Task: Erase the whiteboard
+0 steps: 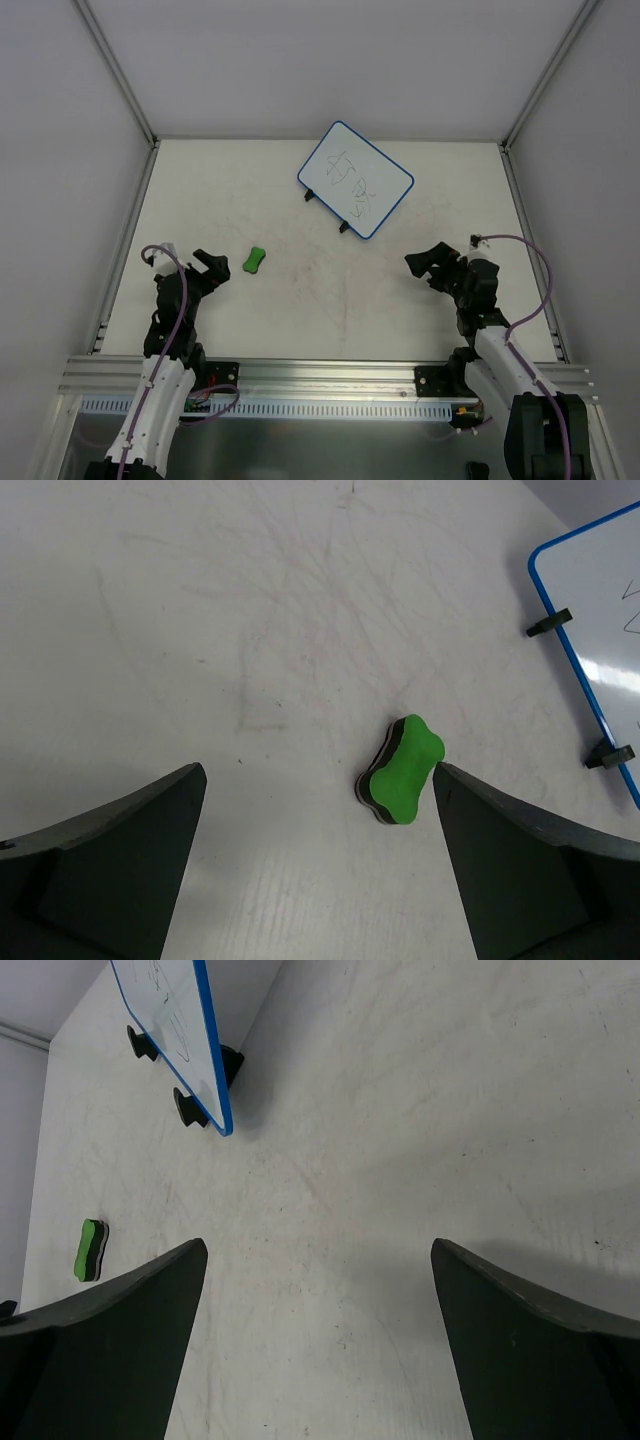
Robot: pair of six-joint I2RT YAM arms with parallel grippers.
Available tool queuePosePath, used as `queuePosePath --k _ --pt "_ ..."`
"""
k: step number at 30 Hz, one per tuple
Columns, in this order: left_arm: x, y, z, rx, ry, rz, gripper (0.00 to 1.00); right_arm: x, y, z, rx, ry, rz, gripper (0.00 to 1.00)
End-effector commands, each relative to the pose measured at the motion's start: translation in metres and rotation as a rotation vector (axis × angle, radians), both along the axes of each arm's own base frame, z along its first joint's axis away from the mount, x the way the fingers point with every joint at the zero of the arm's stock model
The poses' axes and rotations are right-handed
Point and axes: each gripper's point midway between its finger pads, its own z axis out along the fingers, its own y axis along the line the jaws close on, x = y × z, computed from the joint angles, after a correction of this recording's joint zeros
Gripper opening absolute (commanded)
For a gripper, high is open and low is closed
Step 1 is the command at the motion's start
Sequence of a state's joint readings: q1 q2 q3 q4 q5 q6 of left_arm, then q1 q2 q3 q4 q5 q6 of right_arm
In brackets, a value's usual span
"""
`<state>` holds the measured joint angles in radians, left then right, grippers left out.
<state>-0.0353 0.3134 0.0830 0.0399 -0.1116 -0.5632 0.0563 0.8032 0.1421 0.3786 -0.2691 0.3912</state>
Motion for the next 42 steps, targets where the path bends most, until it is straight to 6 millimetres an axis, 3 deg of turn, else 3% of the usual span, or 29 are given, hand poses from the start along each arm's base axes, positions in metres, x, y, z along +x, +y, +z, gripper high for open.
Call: queuePosePath --k 1,8,10,11,12,14,15,17,21,25,35,42 --pt "0.007 -0.002 0.023 -0.014 -0.045 -0.009 0.99 0.009 0.007 0.024 0.002 -0.099 0.045 0.99" --pt "0.008 -0.013 0.025 0.004 -0.032 -0.083 0.99 0.005 0.017 0.021 0.035 -0.109 0.099 0.96" --pt "0.009 -0.011 0.026 0.009 -0.032 -0.073 0.99 0.011 0.018 0.029 0.084 -0.156 0.078 0.96" --pt "0.009 -0.01 0.025 0.008 -0.029 -0.07 0.99 0.008 0.02 0.015 0.09 -0.122 0.085 0.96" --pt "0.009 -0.01 0.023 0.005 -0.018 -0.067 0.99 0.014 0.022 0.029 0.093 -0.205 0.103 0.96" --pt "0.011 -0.009 0.022 0.004 -0.006 -0.057 0.99 0.018 0.031 0.04 0.113 -0.236 0.162 0.98" --pt "0.011 -0.008 0.016 0.005 0.024 -0.054 0.99 0.019 0.037 0.035 0.115 -0.21 0.204 0.99" --pt "0.013 -0.008 0.012 0.004 0.059 -0.052 0.99 0.02 0.052 0.046 0.15 -0.22 0.307 0.99" --pt "0.015 -0.009 0.007 0.006 0.097 -0.058 0.99 0.038 0.057 0.086 0.209 -0.453 0.334 0.99" --pt "0.015 -0.012 0.009 0.009 0.086 -0.079 0.99 0.068 0.059 0.079 0.198 -0.454 0.329 0.98" --pt "0.023 -0.013 0.004 0.007 0.137 -0.083 0.99 0.114 0.071 0.099 0.204 -0.512 0.361 0.95" --pt "0.026 -0.024 0.003 -0.006 0.155 -0.144 0.99 0.141 0.078 0.091 0.236 -0.486 0.383 0.86"
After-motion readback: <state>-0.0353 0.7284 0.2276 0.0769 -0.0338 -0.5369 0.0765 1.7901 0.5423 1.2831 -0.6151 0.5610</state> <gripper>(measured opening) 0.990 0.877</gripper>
